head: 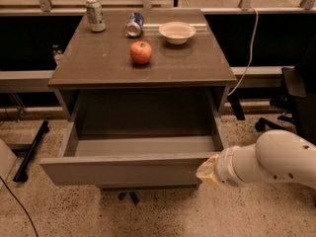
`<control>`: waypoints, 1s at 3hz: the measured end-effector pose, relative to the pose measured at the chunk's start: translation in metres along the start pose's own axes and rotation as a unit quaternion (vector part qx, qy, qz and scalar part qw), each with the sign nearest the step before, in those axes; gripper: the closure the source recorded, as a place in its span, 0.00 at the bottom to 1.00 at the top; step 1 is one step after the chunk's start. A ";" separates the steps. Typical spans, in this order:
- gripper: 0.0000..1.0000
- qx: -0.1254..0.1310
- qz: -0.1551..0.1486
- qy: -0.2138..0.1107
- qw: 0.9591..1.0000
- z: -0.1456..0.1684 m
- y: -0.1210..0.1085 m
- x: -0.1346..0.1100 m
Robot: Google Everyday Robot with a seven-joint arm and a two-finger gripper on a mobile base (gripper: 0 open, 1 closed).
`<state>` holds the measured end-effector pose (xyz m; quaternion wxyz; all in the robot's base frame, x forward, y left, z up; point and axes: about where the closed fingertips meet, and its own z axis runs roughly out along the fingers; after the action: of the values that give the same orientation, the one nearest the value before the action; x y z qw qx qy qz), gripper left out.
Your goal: Close top drawer
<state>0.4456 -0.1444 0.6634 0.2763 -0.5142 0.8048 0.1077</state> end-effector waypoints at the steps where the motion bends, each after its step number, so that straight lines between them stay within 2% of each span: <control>1: 1.00 0.016 -0.006 -0.035 0.999 0.020 -0.027 -0.018; 2: 1.00 0.016 -0.006 -0.035 0.999 0.021 -0.027 -0.018; 3: 1.00 0.027 0.002 -0.051 0.998 0.025 -0.030 -0.020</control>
Offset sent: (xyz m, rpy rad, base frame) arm 0.1198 0.0240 -0.0063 0.1775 -0.2053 -0.0312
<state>0.4874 -0.1312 0.6571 0.3308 -0.4989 0.7930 0.1129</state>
